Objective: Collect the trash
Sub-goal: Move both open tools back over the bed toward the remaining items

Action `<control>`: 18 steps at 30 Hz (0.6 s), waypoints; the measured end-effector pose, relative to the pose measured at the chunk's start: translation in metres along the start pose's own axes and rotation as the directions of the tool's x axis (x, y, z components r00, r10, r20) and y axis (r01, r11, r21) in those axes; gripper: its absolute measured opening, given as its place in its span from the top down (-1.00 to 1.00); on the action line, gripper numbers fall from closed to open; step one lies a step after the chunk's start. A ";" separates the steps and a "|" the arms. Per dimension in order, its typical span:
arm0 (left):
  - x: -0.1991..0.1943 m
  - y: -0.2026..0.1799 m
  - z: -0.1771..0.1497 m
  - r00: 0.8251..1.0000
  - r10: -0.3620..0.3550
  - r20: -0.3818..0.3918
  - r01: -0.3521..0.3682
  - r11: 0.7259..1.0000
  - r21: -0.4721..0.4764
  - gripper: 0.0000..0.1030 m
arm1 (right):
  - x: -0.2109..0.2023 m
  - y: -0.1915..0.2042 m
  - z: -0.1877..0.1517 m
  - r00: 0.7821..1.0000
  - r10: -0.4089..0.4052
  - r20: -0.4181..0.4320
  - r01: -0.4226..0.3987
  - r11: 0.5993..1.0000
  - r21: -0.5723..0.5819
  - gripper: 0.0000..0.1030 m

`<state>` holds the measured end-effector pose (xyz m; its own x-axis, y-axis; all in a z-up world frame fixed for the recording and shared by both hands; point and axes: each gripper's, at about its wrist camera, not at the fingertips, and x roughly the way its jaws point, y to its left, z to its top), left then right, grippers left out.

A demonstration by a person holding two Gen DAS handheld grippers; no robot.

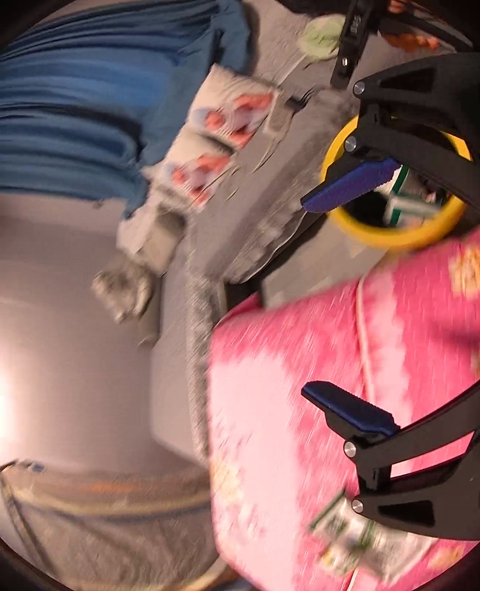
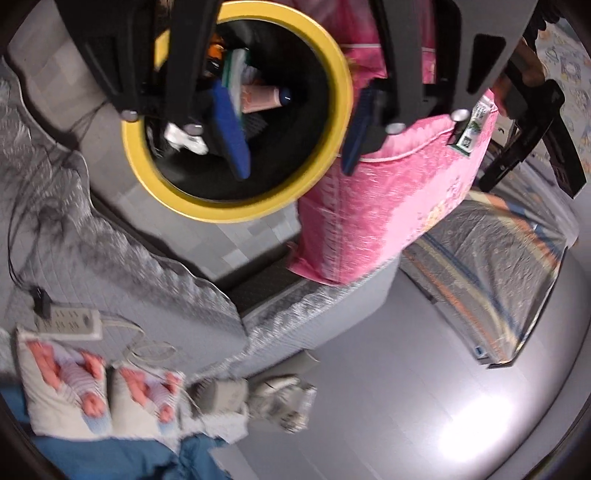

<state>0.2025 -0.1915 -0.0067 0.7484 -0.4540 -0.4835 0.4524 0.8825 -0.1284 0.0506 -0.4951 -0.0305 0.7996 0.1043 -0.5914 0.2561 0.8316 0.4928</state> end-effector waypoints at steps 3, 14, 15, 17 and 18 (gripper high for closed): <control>-0.040 0.039 -0.001 0.990 0.125 0.069 -0.125 0.992 -0.004 -0.75 | 0.007 0.034 -0.002 0.998 0.057 -0.029 -0.059 0.996 -0.066 -0.16; -0.168 0.210 -0.043 0.851 0.502 0.153 -0.477 0.862 -0.174 -0.82 | 0.084 0.201 -0.042 0.888 0.292 -0.356 -0.387 0.893 -0.232 -0.69; -0.173 0.218 -0.048 0.842 0.518 0.153 -0.494 0.853 -0.170 -0.83 | 0.091 0.218 -0.048 0.871 0.299 -0.390 -0.411 0.879 -0.244 -0.69; -0.181 0.234 -0.060 0.832 0.541 0.124 -0.523 0.839 -0.154 -0.83 | 0.107 0.254 -0.062 0.842 0.300 -0.448 -0.445 0.857 -0.262 -0.71; -0.186 0.240 -0.067 0.833 0.541 0.115 -0.522 0.838 -0.161 -0.82 | 0.116 0.269 -0.068 0.828 0.296 -0.477 -0.457 0.849 -0.266 -0.71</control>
<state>0.1397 0.1134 -0.0054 0.9239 0.0852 -0.3731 -0.0898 0.9959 0.0051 0.1753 -0.2223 -0.0098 0.4787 0.5928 -0.6476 -0.2923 0.8032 0.5191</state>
